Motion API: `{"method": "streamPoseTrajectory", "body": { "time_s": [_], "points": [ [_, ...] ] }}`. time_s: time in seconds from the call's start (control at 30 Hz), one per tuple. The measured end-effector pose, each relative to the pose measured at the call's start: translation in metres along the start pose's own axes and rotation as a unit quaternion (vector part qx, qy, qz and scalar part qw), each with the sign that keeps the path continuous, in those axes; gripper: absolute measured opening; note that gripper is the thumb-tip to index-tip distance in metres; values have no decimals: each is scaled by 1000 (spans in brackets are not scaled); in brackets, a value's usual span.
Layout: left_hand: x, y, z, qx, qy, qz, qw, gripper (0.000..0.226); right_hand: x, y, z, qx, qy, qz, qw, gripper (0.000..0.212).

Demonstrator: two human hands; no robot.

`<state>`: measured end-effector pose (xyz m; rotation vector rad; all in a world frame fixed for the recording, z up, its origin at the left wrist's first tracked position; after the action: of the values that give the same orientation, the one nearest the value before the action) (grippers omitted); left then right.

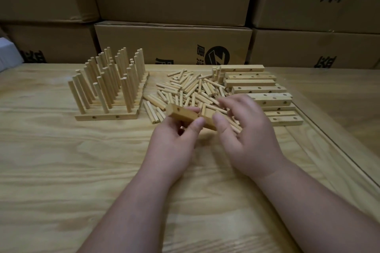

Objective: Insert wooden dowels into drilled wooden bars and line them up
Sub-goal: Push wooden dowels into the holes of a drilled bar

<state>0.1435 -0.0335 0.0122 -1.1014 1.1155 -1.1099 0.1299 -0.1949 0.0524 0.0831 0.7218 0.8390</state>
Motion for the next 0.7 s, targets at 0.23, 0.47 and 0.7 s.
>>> {"method": "streamPoseTrajectory", "body": {
  "time_s": [0.23, 0.47, 0.7],
  "points": [
    [-2, 2, -2, -69, -14, -118, 991, 40, -7, -44, -3, 206, 72, -175, 960, 23],
    [-4, 6, -1, -117, 20, -223, 968, 64, 3, -52, -12, 263, 181, -223, 921, 18],
    [-7, 3, 1, -81, 14, -169, 982, 47, 13, -34, -4, 133, 115, -66, 982, 9]
  ]
}}
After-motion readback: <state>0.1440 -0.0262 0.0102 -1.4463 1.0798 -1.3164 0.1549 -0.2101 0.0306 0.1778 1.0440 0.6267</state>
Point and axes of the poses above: each hand's wrist, its own z-axis towards the middle knuckle, its own x-axis out of the palm, y = z × x, the point moved 5 cm from there along z, towards the middle knuckle, and after that the axes turned 7 degrees about -x, right-handed, at the moved point
